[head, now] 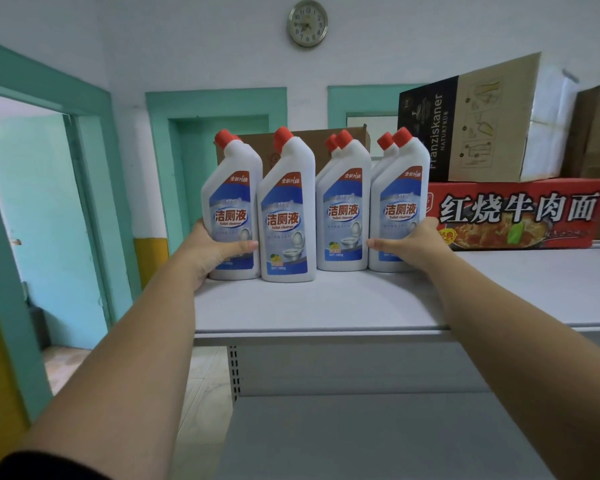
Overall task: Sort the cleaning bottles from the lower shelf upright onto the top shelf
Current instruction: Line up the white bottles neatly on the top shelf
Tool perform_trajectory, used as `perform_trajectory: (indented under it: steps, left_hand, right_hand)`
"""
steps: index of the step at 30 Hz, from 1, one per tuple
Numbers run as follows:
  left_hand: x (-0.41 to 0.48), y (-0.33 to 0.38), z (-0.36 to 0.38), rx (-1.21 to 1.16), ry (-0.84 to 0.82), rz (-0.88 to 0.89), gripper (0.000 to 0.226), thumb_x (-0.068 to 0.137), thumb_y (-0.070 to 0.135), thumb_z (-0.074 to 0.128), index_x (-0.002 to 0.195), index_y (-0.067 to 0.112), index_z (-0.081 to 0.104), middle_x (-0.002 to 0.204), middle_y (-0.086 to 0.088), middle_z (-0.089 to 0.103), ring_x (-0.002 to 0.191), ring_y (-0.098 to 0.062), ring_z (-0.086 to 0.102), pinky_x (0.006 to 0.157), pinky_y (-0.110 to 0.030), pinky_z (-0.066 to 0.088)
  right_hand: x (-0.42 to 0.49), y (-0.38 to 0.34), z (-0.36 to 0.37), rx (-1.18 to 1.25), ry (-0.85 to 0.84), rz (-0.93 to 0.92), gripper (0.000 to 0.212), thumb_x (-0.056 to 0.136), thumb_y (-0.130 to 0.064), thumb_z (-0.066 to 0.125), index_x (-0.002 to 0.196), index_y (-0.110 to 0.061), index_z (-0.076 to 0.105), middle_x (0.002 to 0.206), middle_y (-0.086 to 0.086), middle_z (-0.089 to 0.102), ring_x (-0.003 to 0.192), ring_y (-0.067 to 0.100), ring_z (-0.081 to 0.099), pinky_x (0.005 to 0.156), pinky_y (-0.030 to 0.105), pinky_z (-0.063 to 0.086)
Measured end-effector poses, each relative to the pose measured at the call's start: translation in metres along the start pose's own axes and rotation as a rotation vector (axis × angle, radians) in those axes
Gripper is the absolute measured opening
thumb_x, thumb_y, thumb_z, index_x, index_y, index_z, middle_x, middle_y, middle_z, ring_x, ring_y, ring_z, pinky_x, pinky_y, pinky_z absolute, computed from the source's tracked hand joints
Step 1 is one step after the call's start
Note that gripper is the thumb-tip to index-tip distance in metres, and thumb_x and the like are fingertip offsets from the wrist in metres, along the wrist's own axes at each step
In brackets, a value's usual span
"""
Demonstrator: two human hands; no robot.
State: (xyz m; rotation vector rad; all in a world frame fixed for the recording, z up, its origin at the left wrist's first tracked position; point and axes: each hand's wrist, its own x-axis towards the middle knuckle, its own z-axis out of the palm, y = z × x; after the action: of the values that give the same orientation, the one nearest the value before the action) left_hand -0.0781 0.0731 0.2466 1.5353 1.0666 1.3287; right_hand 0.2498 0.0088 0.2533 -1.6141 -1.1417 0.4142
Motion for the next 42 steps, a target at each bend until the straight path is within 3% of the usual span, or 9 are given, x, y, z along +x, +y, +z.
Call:
perform_trajectory:
  steps: [5, 11, 18, 25, 31, 36, 42]
  left_hand:
    - [0.001, 0.0, 0.001, -0.002, -0.003, -0.003, 0.076, 0.051, 0.029, 0.093, 0.121, 0.032, 0.062, 0.114, 0.0, 0.073, 0.11, -0.026, 0.066, 0.101, -0.056, 0.051]
    - [-0.001, 0.002, 0.003, -0.01, -0.004, 0.006, 0.069, 0.052, 0.025, 0.09, 0.115, 0.033, 0.061, 0.113, -0.001, 0.072, 0.109, -0.025, 0.065, 0.102, -0.054, 0.05]
    - [0.002, 0.0, 0.001, -0.013, -0.01, -0.006, 0.076, 0.052, 0.024, 0.091, 0.122, 0.03, 0.06, 0.116, -0.003, 0.071, 0.112, -0.027, 0.064, 0.103, -0.056, 0.049]
    - [0.002, 0.001, 0.0, -0.027, -0.034, -0.019, 0.074, 0.054, 0.021, 0.09, 0.122, 0.029, 0.06, 0.116, -0.003, 0.072, 0.113, -0.027, 0.064, 0.105, -0.056, 0.047]
    - [0.004, 0.001, 0.002, -0.038, -0.041, -0.016, 0.064, 0.062, 0.012, 0.088, 0.117, 0.029, 0.06, 0.116, -0.004, 0.071, 0.112, -0.026, 0.063, 0.105, -0.054, 0.047]
    - [0.006, 0.003, 0.005, -0.037, -0.042, -0.019, 0.054, 0.067, 0.008, 0.086, 0.109, 0.031, 0.061, 0.113, -0.004, 0.072, 0.11, -0.026, 0.064, 0.103, -0.053, 0.049]
    - [0.005, 0.003, 0.004, -0.033, -0.053, -0.02, 0.054, 0.069, 0.007, 0.086, 0.109, 0.032, 0.061, 0.114, -0.004, 0.072, 0.11, -0.025, 0.064, 0.104, -0.053, 0.049]
  right_hand:
    - [0.001, -0.003, 0.0, -0.024, -0.021, 0.01, 0.097, 0.074, -0.035, 0.087, 0.14, -0.006, 0.023, 0.136, 0.009, 0.047, 0.131, 0.026, 0.048, 0.101, 0.039, 0.047]
    - [0.0, -0.002, 0.0, -0.008, -0.016, 0.013, 0.094, 0.075, -0.031, 0.087, 0.138, -0.006, 0.023, 0.129, 0.006, 0.047, 0.13, 0.026, 0.048, 0.099, 0.038, 0.046]
    - [-0.001, -0.002, -0.003, -0.017, -0.054, 0.015, 0.094, 0.075, -0.031, 0.087, 0.138, -0.007, 0.022, 0.135, 0.008, 0.048, 0.13, 0.025, 0.048, 0.103, 0.039, 0.046]
    - [0.004, 0.003, -0.007, 0.048, -0.083, 0.047, 0.097, 0.072, -0.029, 0.09, 0.14, -0.008, 0.025, 0.127, 0.004, 0.048, 0.115, 0.019, 0.048, 0.101, 0.038, 0.046]
    - [0.015, 0.01, -0.006, 0.127, -0.117, 0.093, 0.102, 0.056, -0.028, 0.099, 0.136, -0.014, 0.037, 0.126, 0.004, 0.058, 0.117, 0.026, 0.058, 0.102, 0.047, 0.051]
    - [0.017, 0.014, -0.006, 0.127, -0.108, 0.075, 0.116, 0.037, -0.042, 0.101, 0.133, -0.017, 0.041, 0.122, 0.002, 0.062, 0.112, 0.026, 0.061, 0.099, 0.047, 0.054]
    - [0.014, 0.011, -0.004, 0.102, -0.095, 0.087, 0.095, 0.064, -0.031, 0.095, 0.137, -0.013, 0.036, 0.125, 0.003, 0.056, 0.115, 0.025, 0.056, 0.097, 0.041, 0.052]
